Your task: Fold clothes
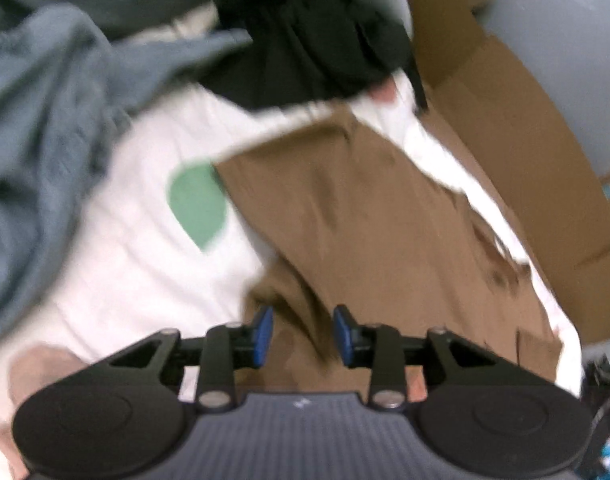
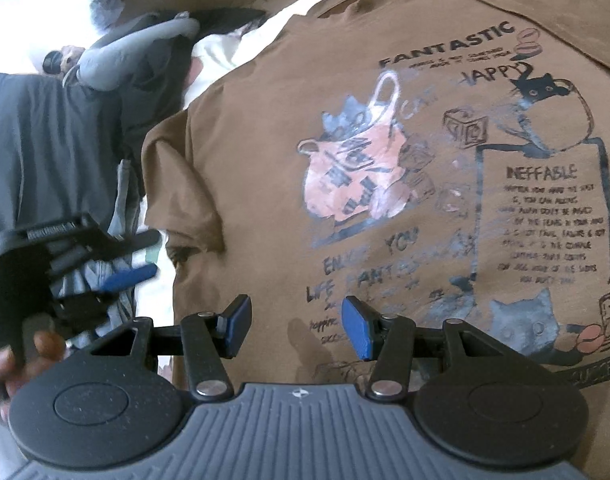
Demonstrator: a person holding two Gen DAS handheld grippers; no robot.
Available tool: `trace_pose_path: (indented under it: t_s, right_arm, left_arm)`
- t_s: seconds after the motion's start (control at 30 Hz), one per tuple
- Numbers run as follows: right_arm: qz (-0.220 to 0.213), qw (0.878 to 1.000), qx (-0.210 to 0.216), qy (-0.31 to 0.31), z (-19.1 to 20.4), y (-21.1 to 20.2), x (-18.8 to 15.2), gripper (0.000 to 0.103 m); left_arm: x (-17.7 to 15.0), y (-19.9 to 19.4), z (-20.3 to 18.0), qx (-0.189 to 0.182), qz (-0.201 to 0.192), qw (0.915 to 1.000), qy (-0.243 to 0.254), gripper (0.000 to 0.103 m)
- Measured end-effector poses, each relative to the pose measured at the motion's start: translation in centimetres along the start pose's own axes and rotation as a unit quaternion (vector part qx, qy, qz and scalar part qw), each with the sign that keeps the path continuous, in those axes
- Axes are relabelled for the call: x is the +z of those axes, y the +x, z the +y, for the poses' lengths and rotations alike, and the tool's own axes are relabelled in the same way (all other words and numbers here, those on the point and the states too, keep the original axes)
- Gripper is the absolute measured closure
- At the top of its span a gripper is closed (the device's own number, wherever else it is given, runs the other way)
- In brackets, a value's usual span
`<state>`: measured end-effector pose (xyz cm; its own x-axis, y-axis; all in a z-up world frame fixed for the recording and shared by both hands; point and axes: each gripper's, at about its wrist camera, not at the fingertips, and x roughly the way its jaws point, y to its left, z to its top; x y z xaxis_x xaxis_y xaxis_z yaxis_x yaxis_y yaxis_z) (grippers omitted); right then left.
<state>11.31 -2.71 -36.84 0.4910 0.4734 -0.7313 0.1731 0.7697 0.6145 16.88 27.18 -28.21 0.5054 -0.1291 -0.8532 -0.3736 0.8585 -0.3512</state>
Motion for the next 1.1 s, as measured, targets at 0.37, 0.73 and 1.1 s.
trace_pose_path:
  t_s: [0.37,0.73,1.1]
  right_arm:
    - [0.014,1.0,-0.006,-0.02,0.1,0.9,0.1,0.046]
    - [0.022,0.998,-0.01,-0.059,1.6,0.8,0.9,0.046]
    - [0.014,0.998,-0.012,-0.061,2.1,0.0,2.3,0.046]
  left_arm:
    - [4.2,2.8,3.8,0.048,-0.058,0.9953,-0.062,0.074]
    - [5.8,5.6,4.7,0.043,-0.069,0.9917,-0.099,0.074]
    - [6.0,8.4,5.2,0.038,-0.067,0.991,-0.11,0.071]
